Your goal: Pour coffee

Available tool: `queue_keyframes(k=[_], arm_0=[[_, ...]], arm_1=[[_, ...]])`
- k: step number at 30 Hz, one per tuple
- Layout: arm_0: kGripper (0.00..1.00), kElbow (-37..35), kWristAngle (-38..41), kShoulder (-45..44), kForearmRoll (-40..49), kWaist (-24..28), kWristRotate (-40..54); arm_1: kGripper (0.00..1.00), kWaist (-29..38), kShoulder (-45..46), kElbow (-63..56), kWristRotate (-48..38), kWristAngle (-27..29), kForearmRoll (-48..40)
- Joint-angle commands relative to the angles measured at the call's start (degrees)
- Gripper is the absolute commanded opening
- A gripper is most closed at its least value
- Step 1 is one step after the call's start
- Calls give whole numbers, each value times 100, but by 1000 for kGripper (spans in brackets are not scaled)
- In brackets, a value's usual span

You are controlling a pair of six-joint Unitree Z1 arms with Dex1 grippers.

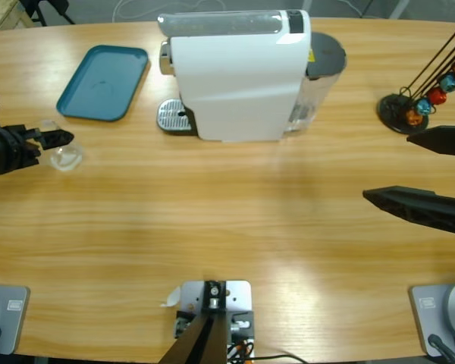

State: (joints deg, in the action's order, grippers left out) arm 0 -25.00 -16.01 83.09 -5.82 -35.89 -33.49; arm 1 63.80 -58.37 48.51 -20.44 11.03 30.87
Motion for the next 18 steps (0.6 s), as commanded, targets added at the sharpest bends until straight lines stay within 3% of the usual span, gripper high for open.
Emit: queue_keyframes(k=[1,4,6,13,18], arm_0=[[720,-114,849,-919,145,-128,1157],[717,-588,1436,-1062,776,-148,1931],[642,-863,1840,-919,997,-148,2376],[646,-1728,2343,86,995,-149,3868],[658,-1974,2653,802,609,0,4262]], arm_1=[[996,-39,130,-57,84,8,216],[996,-39,101,-78,84,72,215],[996,-39,91,-100,84,117,223],[997,-39,96,-136,76,210,345],[996,-41,98,-196,67,242,385]])
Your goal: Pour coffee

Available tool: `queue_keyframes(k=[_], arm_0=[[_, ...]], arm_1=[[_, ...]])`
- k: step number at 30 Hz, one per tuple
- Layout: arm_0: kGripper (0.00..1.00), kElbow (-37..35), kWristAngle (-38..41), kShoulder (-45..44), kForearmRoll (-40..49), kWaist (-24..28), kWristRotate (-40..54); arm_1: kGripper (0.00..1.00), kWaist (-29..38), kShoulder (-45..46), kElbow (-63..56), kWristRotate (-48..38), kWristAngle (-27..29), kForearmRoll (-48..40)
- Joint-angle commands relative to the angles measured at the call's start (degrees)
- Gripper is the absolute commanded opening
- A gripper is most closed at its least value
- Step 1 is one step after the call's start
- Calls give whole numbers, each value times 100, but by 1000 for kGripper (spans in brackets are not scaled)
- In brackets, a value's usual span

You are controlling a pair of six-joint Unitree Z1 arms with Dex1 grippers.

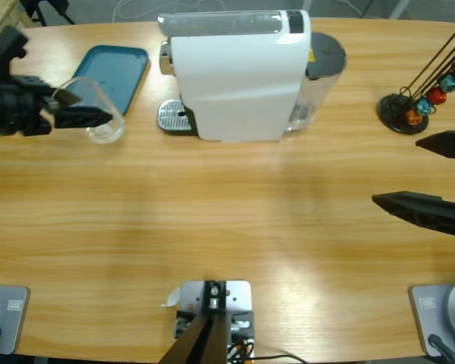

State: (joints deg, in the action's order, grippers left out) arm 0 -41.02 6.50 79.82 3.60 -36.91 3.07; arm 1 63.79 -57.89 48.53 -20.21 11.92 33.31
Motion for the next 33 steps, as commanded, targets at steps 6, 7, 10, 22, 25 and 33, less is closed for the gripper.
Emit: queue_keyframes(k=[6,7,10,22,25,33], arm_0=[[674,-451,366,1747,-909,263,731],[674,-549,375,1874,-944,263,745],[674,-790,378,2113,-1003,263,756],[669,-1319,605,2598,-1003,108,756],[669,-1367,635,2777,-1014,-4,738],[674,-1499,791,3029,-1088,-134,712]], arm_1=[[996,-42,-1,-178,44,184,153],[996,-42,-1,-157,44,187,185],[996,-51,10,-82,44,196,285],[991,-88,175,-138,35,196,441],[991,-121,279,-159,35,195,531],[991,-130,472,-159,35,189,774]])
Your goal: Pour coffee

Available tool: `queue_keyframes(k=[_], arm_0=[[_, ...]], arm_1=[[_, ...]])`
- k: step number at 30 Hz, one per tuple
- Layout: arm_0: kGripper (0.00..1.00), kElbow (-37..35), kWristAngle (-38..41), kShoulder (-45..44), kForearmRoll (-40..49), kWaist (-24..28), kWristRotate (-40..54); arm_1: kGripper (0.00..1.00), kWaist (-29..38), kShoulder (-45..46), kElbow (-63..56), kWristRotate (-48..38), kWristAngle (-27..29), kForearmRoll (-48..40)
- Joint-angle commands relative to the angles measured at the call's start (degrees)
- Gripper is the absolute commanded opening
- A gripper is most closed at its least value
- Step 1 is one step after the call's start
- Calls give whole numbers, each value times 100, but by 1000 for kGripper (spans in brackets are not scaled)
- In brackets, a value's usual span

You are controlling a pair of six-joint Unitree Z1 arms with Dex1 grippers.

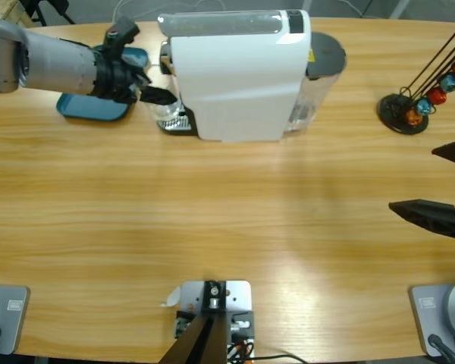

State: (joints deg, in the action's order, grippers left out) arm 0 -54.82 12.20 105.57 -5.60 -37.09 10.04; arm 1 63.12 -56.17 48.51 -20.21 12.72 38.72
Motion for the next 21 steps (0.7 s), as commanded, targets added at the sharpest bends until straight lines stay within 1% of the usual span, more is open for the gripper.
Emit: queue_keyframes(k=[1,2,3,4,7,9,13,16,21], arm_0=[[674,-127,221,475,-169,-116,15],[679,-138,221,508,-169,-119,15],[734,-155,221,547,-169,-121,22],[766,-176,221,584,-169,-121,24],[818,-196,255,596,-169,-121,15],[963,-183,257,571,-169,-123,15],[1000,-115,274,471,-161,-123,-2],[1000,-48,295,299,-87,-156,-18],[1000,-81,327,-213,486,-210,-37]], arm_1=[[991,-63,310,-158,35,113,246],[991,-63,331,-163,35,111,260],[991,-63,363,-165,35,115,283],[991,-63,396,-161,35,113,301],[991,-63,468,-158,30,116,354],[991,-66,475,-152,26,111,364],[991,-64,467,-133,28,116,364],[991,-70,468,-110,26,107,364],[991,-71,468,-59,26,134,294]])
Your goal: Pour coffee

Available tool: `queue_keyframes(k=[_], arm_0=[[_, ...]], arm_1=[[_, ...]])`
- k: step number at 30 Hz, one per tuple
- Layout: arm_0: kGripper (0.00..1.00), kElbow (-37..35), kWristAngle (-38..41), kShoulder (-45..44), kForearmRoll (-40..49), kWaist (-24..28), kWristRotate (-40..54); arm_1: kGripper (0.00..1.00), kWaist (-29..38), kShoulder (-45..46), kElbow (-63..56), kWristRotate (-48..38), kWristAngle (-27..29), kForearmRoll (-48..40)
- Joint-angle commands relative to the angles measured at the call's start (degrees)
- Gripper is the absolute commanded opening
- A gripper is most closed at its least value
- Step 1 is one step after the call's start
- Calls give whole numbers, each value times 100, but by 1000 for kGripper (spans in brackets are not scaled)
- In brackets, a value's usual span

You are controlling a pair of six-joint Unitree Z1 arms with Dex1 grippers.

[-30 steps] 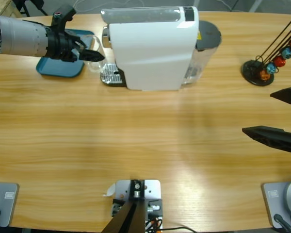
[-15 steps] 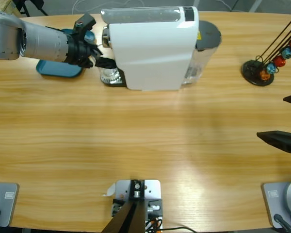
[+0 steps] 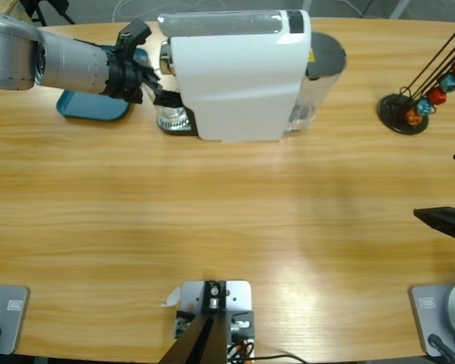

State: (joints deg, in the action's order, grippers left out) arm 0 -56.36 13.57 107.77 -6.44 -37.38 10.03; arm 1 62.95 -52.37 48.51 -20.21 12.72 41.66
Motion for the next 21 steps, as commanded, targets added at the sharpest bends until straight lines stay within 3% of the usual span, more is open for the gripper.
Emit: queue_keyframes(k=[1,8,14,21], arm_0=[[1000,66,195,-550,688,-181,-36],[1000,-330,181,-1187,1771,-283,-36],[1000,-198,-81,-1563,2148,-111,-27],[1000,-210,-281,-2807,2945,-109,-163]], arm_1=[[991,-55,97,-47,9,132,-12],[1000,-57,215,217,-18,9,106],[1000,-58,543,422,-70,-110,515],[997,-62,812,619,-195,-330,1144]])
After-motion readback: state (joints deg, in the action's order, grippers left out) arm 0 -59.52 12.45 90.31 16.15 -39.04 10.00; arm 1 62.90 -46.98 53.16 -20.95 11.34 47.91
